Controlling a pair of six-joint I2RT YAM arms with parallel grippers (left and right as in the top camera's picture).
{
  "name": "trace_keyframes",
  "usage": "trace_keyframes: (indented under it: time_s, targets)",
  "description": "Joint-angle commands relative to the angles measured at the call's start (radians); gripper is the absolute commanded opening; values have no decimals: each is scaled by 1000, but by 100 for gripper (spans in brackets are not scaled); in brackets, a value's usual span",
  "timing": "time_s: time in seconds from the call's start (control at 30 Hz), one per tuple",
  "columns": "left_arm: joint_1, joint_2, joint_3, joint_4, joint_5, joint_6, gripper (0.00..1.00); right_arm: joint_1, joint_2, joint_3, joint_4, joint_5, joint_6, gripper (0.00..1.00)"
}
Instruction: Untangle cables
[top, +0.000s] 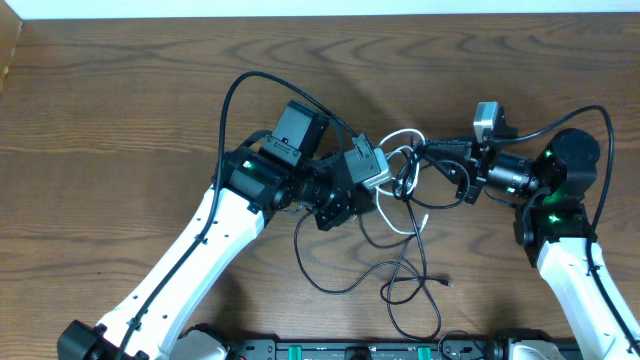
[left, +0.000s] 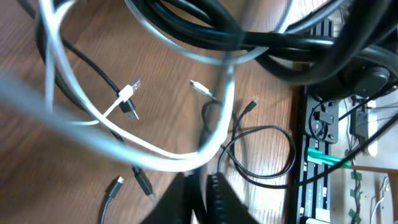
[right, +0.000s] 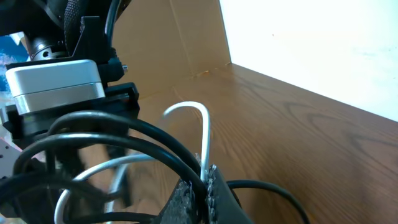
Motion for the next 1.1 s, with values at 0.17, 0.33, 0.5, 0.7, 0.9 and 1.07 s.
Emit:
trace_keyframes:
  time_s: [0.17,0.33,0.5,0.7,0.9,1.07]
  targets:
    - [-3,5,11,6,-53,0,8,-8,2,1,3,-13,12,1]
    - [-1,5,11,20,-179,-94,7,-8,2,1,3,-13,12,1]
    - [-1,5,11,50,-642,-401,7,-8,2,1,3,-12,12,1]
    - [14,5,11,47,-972,-640,8,-8,2,1,3,-13,12,1]
    - [91,5,11,40,-996,-758,7,-8,2,1,2,-13,12,1]
    - [192,5,11,2,-995,-843,7,-8,2,1,2,-13,12,1]
